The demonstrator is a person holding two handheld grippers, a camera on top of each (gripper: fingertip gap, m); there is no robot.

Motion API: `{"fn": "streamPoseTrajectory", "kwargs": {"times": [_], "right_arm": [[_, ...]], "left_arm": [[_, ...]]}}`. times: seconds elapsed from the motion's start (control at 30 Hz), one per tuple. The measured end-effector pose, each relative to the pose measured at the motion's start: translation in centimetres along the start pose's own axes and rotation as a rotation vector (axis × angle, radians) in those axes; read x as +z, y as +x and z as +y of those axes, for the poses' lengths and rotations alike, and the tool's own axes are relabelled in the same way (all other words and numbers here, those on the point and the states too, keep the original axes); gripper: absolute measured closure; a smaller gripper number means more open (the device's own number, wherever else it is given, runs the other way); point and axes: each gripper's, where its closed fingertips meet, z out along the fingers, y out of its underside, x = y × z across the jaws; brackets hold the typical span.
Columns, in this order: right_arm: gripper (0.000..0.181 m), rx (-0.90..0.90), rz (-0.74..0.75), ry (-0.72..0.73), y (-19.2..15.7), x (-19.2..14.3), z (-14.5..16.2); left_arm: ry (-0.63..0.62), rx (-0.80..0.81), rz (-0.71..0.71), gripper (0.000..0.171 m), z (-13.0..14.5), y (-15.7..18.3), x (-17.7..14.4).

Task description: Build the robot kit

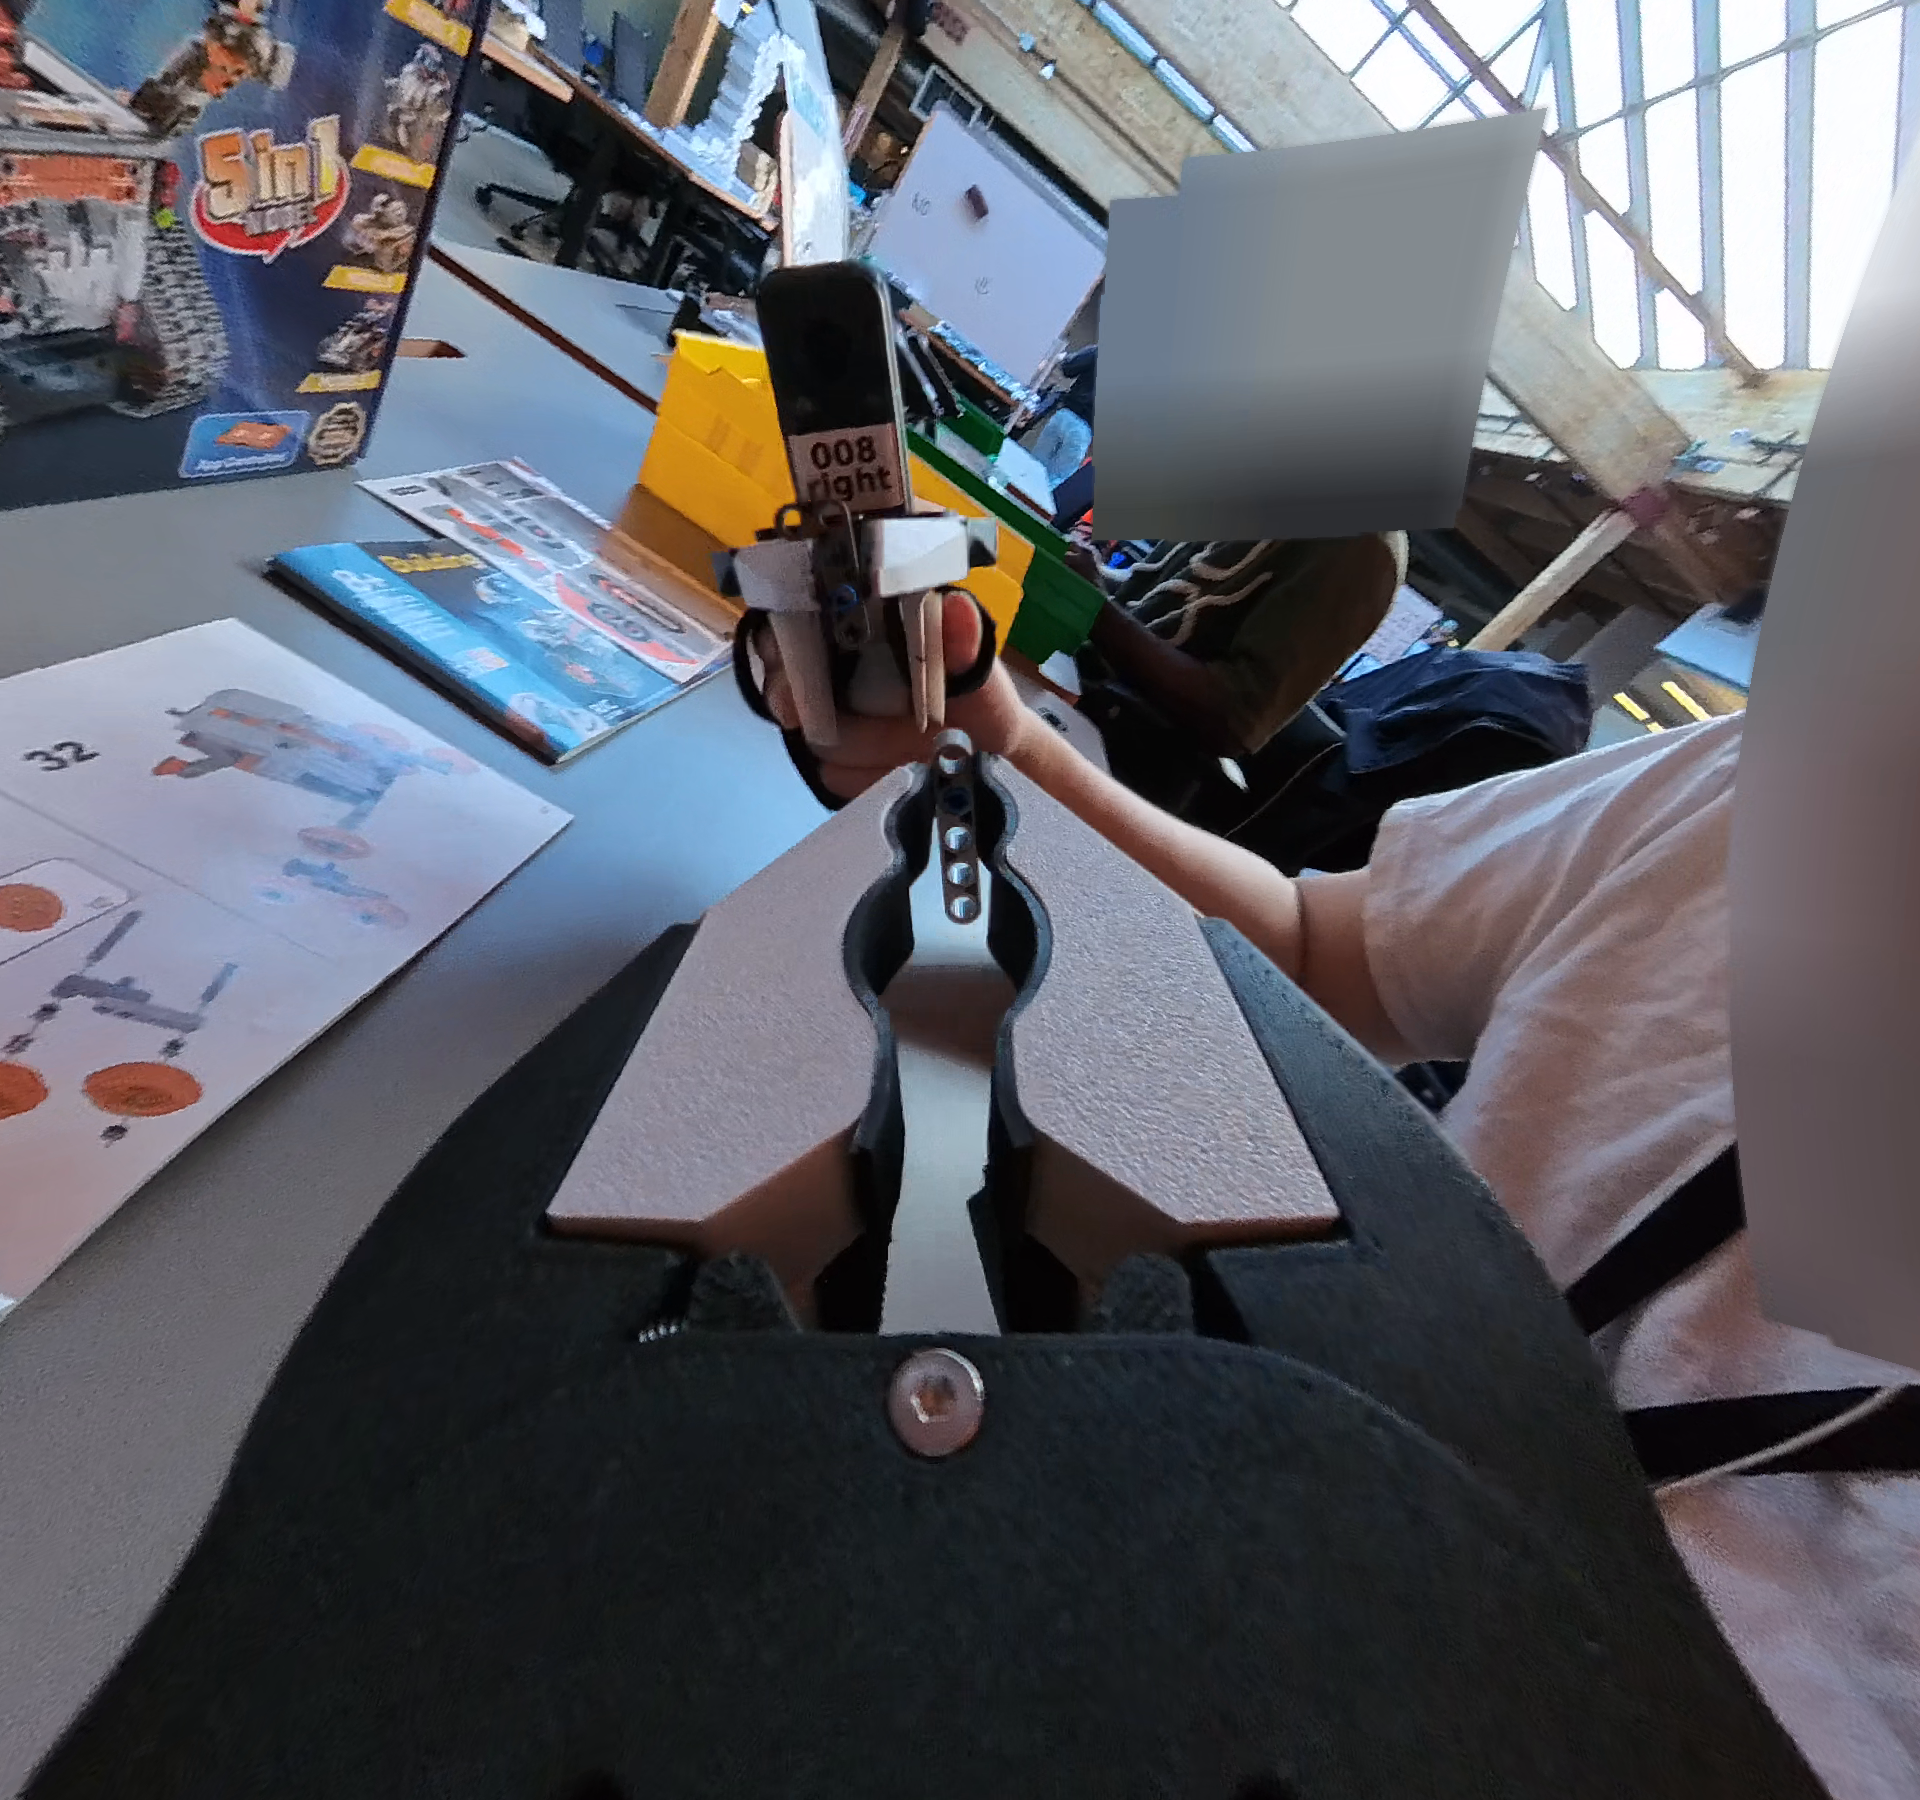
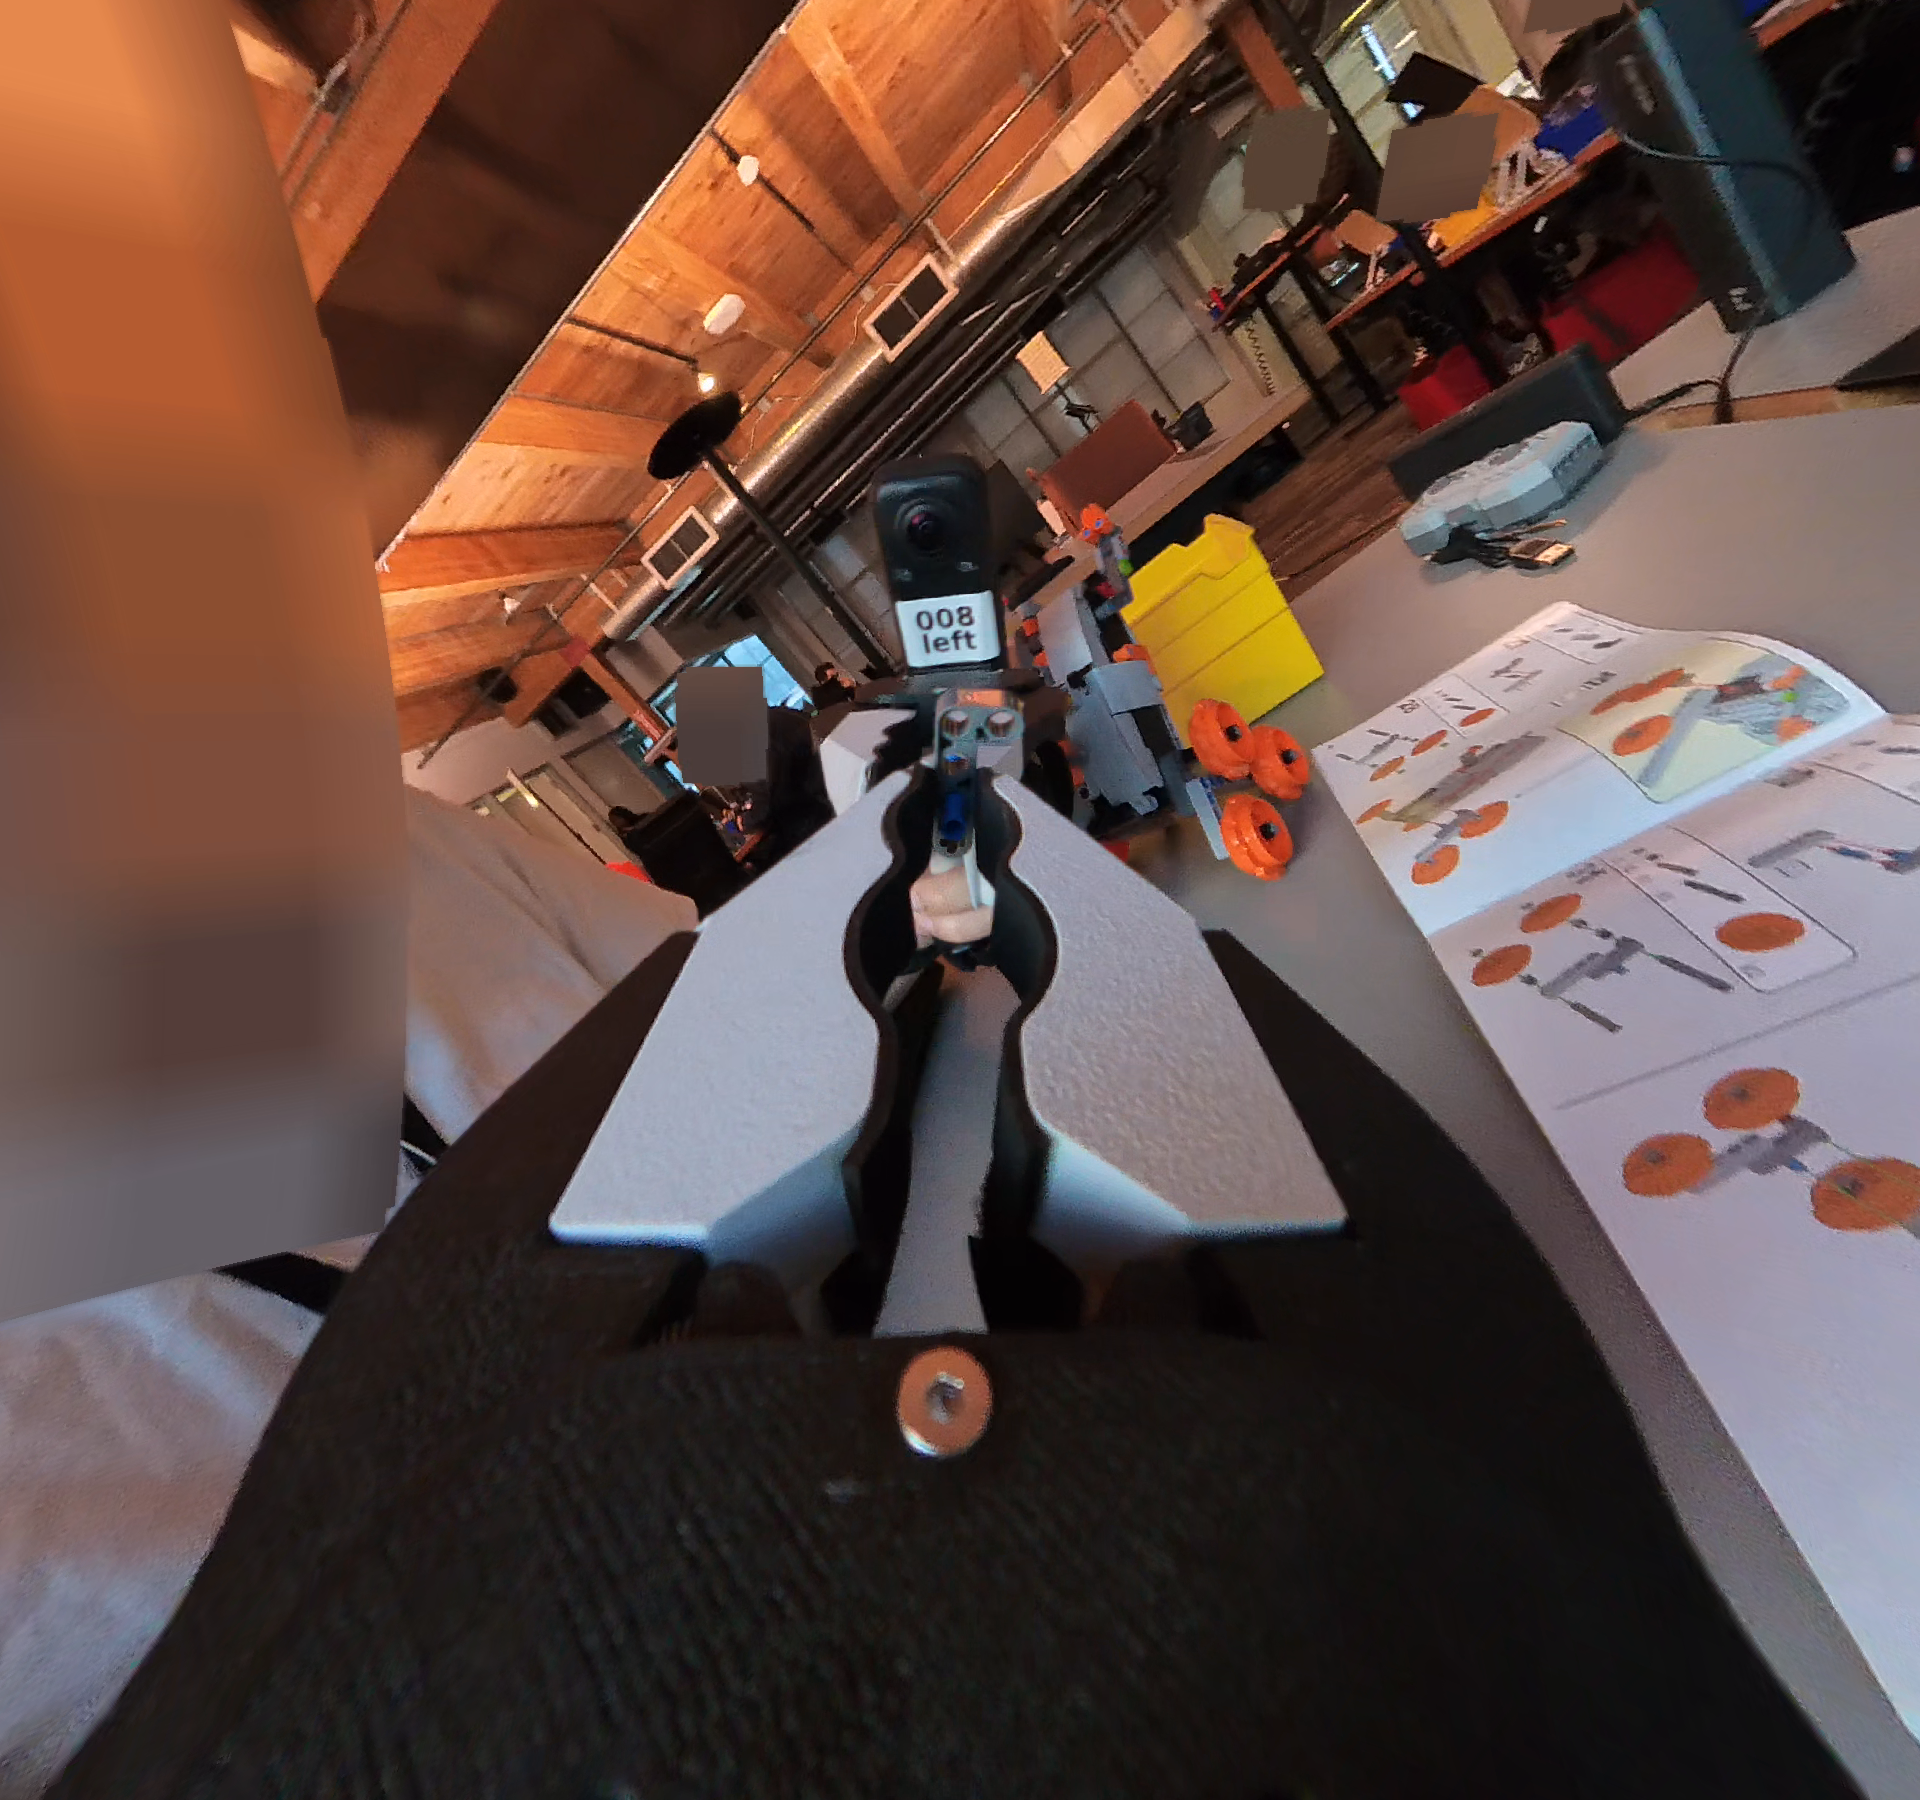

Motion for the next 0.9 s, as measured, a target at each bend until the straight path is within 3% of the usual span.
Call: {"fn": "streamPoseTrajectory", "kwargs": {"times": [0.37, 0.63, 0.9], "right_arm": [[0.175, -0.099, 0.088, -0.061, -0.6, 0.6, 0.5], [0.175, -0.141, 0.055, -0.105, -2.3, 2.7, 1.6], [0.175, -0.164, 0.101, -0.098, -1.8, 3.1, 1.7]], "left_arm": [[0.017, 0.008, -0.001, 0.167, -0.3, 0.2, -0.3], [0.061, -0.038, 0.024, 0.167, -0.9, -0.2, -0.7], [0.07, -0.036, 0.017, 0.167, -0.9, -0.3, -0.6]]}}
